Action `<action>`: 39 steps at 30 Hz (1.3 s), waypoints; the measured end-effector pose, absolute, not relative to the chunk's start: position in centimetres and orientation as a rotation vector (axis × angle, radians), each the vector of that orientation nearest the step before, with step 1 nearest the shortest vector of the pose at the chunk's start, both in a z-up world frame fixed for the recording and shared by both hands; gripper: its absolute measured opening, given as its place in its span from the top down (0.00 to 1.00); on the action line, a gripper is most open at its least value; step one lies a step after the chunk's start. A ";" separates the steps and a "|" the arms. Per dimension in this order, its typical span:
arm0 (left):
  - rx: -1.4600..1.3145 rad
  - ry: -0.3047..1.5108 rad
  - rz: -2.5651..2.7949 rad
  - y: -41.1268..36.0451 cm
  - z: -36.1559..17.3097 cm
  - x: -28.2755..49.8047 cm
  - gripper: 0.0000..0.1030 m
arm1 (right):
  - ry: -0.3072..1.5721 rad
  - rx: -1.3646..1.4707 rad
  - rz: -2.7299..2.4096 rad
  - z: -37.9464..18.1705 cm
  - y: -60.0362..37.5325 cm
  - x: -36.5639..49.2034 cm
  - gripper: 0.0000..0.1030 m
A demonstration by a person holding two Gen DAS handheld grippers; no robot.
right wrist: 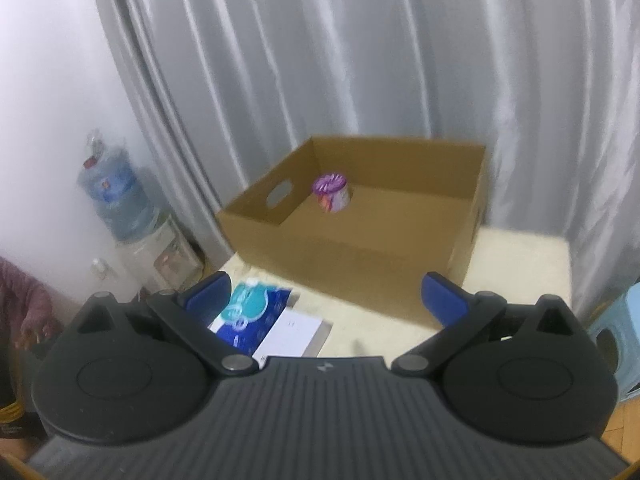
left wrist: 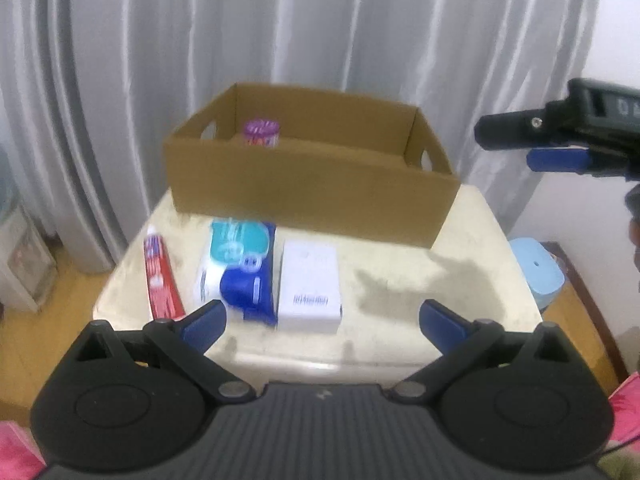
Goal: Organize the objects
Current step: 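Withdraw the right gripper from the box toward the red toothpaste tube, then lower the right gripper onto the red toothpaste tube and close it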
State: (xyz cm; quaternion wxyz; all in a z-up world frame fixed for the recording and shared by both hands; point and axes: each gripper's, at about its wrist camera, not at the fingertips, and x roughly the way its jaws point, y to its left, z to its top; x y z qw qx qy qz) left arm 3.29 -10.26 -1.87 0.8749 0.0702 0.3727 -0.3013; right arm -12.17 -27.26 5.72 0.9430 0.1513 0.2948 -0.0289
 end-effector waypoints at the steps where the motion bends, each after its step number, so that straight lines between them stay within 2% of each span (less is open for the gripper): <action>1: 0.137 0.778 -0.630 -10.0 -2.2 3.4 0.00 | 0.611 0.301 -0.052 5.4 -26.9 -12.0 0.01; 15: 0.190 0.729 -0.573 -10.3 -3.2 3.0 0.00 | 0.674 0.347 0.045 1.8 -26.9 -6.1 0.01; 25: 0.217 0.695 -0.400 -7.0 -2.1 6.7 0.01 | 0.714 0.405 0.294 2.9 -23.0 2.5 0.01; 32: 0.230 0.737 -0.306 -5.1 -3.7 10.0 0.10 | 0.878 0.350 0.404 1.3 -16.3 11.3 0.02; 35: 0.209 0.781 -0.305 -4.7 -4.9 11.5 0.18 | 0.947 0.291 0.405 0.0 -13.7 14.3 0.03; 39: 0.162 0.845 -0.297 -3.8 -6.7 13.5 0.31 | 1.037 0.200 0.395 -2.3 -10.8 17.2 0.15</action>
